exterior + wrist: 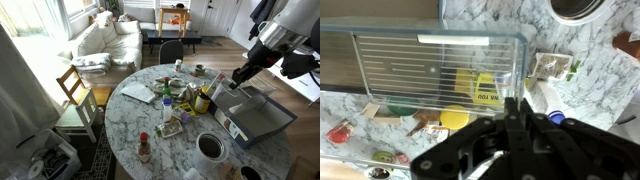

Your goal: Remove the clear box from the blue box, then move the clear cup to the left

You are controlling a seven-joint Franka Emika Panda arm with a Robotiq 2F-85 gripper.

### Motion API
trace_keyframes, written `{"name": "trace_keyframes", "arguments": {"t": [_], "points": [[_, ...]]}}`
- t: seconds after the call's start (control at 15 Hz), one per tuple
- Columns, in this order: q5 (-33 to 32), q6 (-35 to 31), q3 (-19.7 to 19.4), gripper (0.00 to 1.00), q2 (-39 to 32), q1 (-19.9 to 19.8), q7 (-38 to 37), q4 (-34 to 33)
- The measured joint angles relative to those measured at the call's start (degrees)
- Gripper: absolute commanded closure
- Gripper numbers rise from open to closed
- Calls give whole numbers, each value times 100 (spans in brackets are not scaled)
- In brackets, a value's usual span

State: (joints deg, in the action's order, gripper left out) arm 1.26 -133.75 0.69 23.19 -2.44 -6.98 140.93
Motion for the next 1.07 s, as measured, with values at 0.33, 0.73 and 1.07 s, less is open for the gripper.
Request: {"name": "trace_keyframes", "arguments": {"t": [0.33,0.73,1.07], "points": [[-93,268,476,99,-160,-1,-1074,-294],[-258,730,958,99,-449,7,-2252,-924],[-319,877,1153,99,-941,124,-2724,-1463]]}}
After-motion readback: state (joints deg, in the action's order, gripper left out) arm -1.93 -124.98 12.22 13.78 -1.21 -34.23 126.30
